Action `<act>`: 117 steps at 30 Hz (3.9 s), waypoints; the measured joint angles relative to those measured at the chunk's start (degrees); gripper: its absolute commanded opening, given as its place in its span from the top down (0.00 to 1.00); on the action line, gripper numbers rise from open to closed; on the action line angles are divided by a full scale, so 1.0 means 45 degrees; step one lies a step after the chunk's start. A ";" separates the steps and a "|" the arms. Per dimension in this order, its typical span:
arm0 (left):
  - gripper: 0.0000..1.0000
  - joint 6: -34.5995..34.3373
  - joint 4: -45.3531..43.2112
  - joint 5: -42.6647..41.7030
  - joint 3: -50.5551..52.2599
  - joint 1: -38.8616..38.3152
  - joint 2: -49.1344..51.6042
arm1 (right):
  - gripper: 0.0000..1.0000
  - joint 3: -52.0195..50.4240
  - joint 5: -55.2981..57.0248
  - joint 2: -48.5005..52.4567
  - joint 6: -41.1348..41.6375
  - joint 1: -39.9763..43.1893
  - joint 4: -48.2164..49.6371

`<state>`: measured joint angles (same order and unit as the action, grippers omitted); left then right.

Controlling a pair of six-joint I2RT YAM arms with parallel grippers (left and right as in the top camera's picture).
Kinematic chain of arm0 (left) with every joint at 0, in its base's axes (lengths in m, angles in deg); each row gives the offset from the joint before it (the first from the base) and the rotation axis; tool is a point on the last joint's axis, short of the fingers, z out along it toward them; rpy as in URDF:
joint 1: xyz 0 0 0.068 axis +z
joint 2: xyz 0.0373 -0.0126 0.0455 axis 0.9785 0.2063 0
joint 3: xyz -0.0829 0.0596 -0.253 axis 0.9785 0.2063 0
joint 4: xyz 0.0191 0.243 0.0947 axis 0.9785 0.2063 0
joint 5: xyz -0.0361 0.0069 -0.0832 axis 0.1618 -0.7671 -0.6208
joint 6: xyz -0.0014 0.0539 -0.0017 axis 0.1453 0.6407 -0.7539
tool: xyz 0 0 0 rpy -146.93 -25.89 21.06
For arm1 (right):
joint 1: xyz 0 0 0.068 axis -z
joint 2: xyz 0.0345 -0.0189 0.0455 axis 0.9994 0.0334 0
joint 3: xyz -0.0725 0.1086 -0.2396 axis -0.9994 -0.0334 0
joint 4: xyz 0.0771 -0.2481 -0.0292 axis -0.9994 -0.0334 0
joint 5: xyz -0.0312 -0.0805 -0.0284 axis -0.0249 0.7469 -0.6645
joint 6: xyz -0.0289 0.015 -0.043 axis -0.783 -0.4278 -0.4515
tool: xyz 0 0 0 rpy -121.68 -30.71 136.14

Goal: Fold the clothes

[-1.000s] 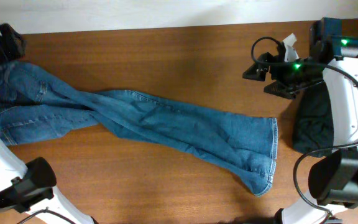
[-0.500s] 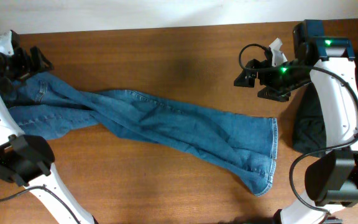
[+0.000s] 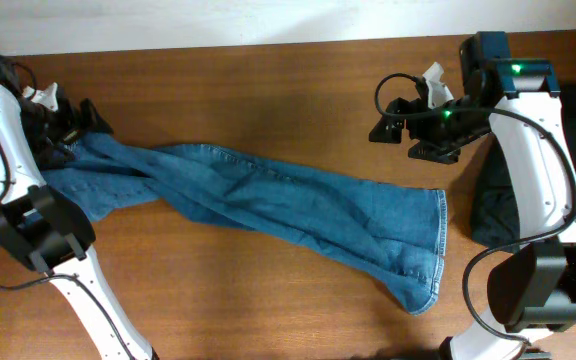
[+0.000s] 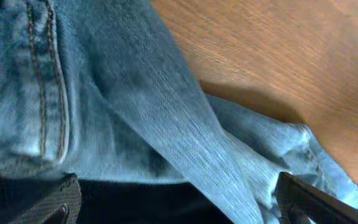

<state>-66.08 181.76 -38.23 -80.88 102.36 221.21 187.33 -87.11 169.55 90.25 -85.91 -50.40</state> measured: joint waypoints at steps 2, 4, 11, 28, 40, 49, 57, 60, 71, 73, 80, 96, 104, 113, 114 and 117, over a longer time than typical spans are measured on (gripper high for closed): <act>0.01 -0.0039 -0.0136 0.0000 0.0005 -0.0024 0.0117 | 0.01 -0.0005 0.0005 0.0000 0.0219 -0.0170 -0.0155; 0.01 -0.0049 -0.0180 0.0000 0.0005 -0.0073 0.0146 | 0.01 -0.0019 0.0010 0.0000 0.0486 -0.0374 -0.0243; 0.01 -0.0087 -0.0209 0.0000 0.0005 -0.0121 0.0155 | 0.01 -0.0403 0.0520 0.0000 0.2001 -0.1491 -0.0369; 0.01 -0.0092 -0.0597 0.0525 0.0005 -0.0121 0.0160 | 0.01 -0.1909 0.9233 0.0340 -0.1350 -0.9505 0.3983; 0.01 -0.0092 -0.0636 0.0617 0.0005 -0.0121 0.0160 | 0.01 -0.1938 1.0749 0.2535 -0.2754 -1.1769 0.6465; 0.01 -0.0092 -0.0641 0.0622 0.0005 -0.0121 0.0160 | 0.01 -0.1957 1.0710 0.3891 -0.2764 -1.2220 0.6771; 0.01 -0.0092 -0.0651 0.0622 0.0005 -0.0121 0.0160 | 0.01 -0.1957 1.1103 0.3891 -0.2764 -1.2220 0.7276; 0.01 -0.0092 -0.0651 0.0622 0.0005 -0.0121 0.0160 | 0.00 -0.1957 1.1196 0.3891 -0.2773 -1.2220 0.7291; 0.01 -0.0092 -0.0661 0.0627 0.0005 -0.0121 0.0160 | 0.25 -0.1957 1.1429 0.4376 -0.2866 -1.2191 0.7577; 0.01 -0.0092 -0.0661 0.0622 0.0005 -0.0121 0.0160 | 0.31 -0.1957 1.1434 0.4435 -0.2890 -1.2167 0.7611; 0.01 -0.0092 -0.0680 0.0627 0.0005 -0.0121 0.0160 | 0.75 -0.1957 1.2050 0.4449 -0.2977 -1.1812 0.7713; 0.01 -0.0092 -0.0690 0.0627 0.0005 -0.0121 0.0160 | 0.96 -0.0461 1.3872 0.4483 -0.2939 -1.0224 0.8723; 0.01 -0.0087 -0.0690 0.1010 0.0005 -0.0121 0.0160 | 0.95 -0.0330 1.4280 0.4517 -0.2939 -0.8228 1.1735; 0.01 -0.0087 -0.0908 0.1302 0.0005 -0.0121 0.0160 | 0.01 -0.0330 1.3066 0.4541 -0.2934 -0.5707 1.2706; 0.01 -0.0087 -0.0947 0.1302 0.0005 -0.0121 0.0160 | 0.01 -0.0330 1.2813 0.4541 -0.2963 -0.5450 1.2599; 0.01 -0.0087 -0.1039 0.1302 0.0005 -0.0121 0.0160 | 0.01 -0.0330 1.2531 0.4541 -0.2948 -0.5207 1.2288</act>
<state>-66.47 177.08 -32.37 -80.86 101.82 221.93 185.85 -30.72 189.98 76.98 -109.34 4.90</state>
